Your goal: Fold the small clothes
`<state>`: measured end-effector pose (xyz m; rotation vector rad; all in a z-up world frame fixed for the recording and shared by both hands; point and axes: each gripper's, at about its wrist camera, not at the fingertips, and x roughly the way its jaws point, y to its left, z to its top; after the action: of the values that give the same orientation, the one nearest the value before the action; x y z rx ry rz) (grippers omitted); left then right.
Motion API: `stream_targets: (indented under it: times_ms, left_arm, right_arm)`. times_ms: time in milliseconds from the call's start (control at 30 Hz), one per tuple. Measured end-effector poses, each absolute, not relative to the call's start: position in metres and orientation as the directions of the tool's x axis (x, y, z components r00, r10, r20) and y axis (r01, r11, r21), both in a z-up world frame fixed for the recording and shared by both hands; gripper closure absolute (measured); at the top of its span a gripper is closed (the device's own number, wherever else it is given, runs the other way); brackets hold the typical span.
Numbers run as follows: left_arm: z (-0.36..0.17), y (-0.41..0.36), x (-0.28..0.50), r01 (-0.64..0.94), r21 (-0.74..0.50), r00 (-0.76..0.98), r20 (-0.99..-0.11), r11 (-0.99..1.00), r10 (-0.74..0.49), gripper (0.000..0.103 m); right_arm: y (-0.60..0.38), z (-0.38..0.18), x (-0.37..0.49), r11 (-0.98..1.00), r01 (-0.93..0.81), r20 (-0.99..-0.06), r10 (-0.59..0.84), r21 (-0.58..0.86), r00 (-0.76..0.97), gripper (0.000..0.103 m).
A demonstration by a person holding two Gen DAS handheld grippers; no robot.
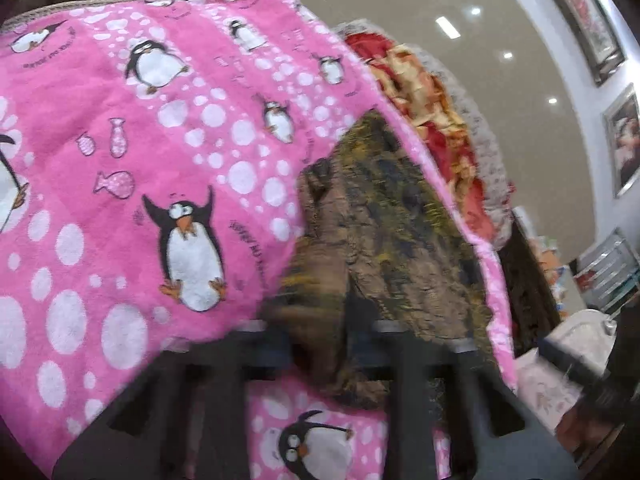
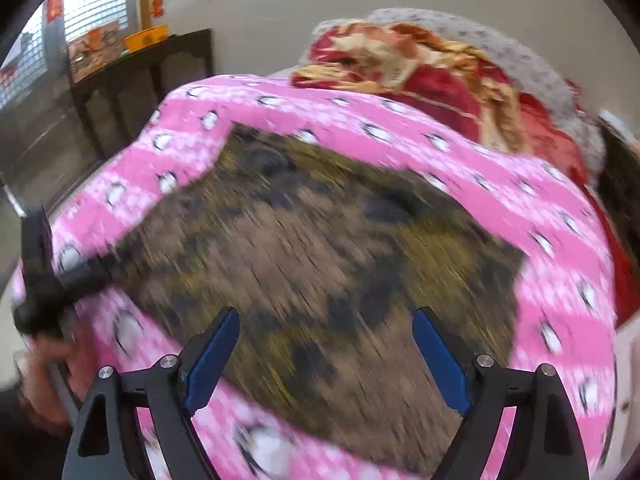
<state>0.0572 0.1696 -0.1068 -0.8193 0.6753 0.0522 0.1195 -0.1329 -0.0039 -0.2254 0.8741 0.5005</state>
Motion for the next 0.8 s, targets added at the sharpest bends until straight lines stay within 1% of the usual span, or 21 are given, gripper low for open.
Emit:
stream_targets:
  times_ms: [67, 100, 167, 233, 267, 333, 467, 533, 600, 667, 700, 767, 800]
  left_arm:
    - [-0.098, 0.162, 0.056, -0.288, -0.608, 0.805, -0.572, 0.739, -0.156, 0.090]
    - [-0.089, 0.153, 0.056, -0.269, -0.562, 0.817, -0.563, 0.782, -0.123, 0.091]
    - [-0.068, 0.130, 0.054, -0.194, -0.451, 0.854, -0.514, 0.871, -0.076, 0.091]
    - [-0.053, 0.109, 0.055, -0.105, -0.375, 0.881, -0.464, 0.921, -0.089, 0.091]
    - [-0.049, 0.102, 0.055, -0.074, -0.356, 0.887, -0.450, 0.932, -0.102, 0.091]
    - [-0.040, 0.091, 0.059, -0.004, -0.340, 0.895, -0.420, 0.940, -0.148, 0.091]
    - [-0.032, 0.089, 0.066, 0.056, -0.339, 0.896, -0.398, 0.939, -0.198, 0.091]
    - [-0.029, 0.088, 0.070, 0.079, -0.331, 0.894, -0.393, 0.940, -0.213, 0.091]
    - [-0.026, 0.086, 0.073, 0.102, -0.328, 0.890, -0.392, 0.939, -0.233, 0.091]
    - [-0.024, 0.084, 0.076, 0.117, -0.316, 0.887, -0.393, 0.942, -0.242, 0.091]
    - [-0.024, 0.083, 0.076, 0.126, -0.314, 0.885, -0.394, 0.941, -0.250, 0.091]
    - [-0.022, 0.081, 0.075, 0.142, -0.310, 0.879, -0.397, 0.940, -0.263, 0.091]
    - [-0.021, 0.079, 0.075, 0.146, -0.310, 0.877, -0.398, 0.939, -0.268, 0.091]
  right_arm:
    - [-0.106, 0.002, 0.152, 0.845, -0.524, -0.796, 0.386, 0.102, 0.467, 0.017]
    - [-0.094, 0.004, 0.167, 0.837, -0.528, -0.801, 0.411, 0.143, 0.436, 0.017]
    - [-0.060, 0.007, 0.207, 0.812, -0.534, -0.813, 0.465, 0.233, 0.351, 0.017]
    - [-0.027, 0.008, 0.232, 0.777, -0.548, -0.815, 0.514, 0.309, 0.269, 0.017]
    - [-0.009, 0.007, 0.247, 0.757, -0.557, -0.817, 0.532, 0.343, 0.220, 0.017]
    - [0.022, 0.004, 0.271, 0.744, -0.568, -0.833, 0.525, 0.350, 0.175, 0.017]
    - [0.068, -0.010, 0.302, 0.744, -0.570, -0.878, 0.472, 0.349, 0.078, 0.017]
    - [0.091, -0.018, 0.311, 0.743, -0.600, -0.912, 0.406, 0.296, 0.052, 0.017]
    - [0.111, -0.026, 0.313, 0.739, -0.632, -0.944, 0.329, 0.231, 0.039, 0.019]
    - [0.127, -0.033, 0.313, 0.733, -0.657, -0.964, 0.264, 0.176, 0.037, 0.041]
    - [0.130, -0.036, 0.314, 0.734, -0.661, -0.970, 0.241, 0.157, 0.038, 0.045]
    - [0.139, -0.043, 0.313, 0.729, -0.678, -0.983, 0.173, 0.091, 0.055, 0.060]
    - [0.142, -0.045, 0.312, 0.720, -0.692, -0.988, 0.136, 0.050, 0.070, 0.064]
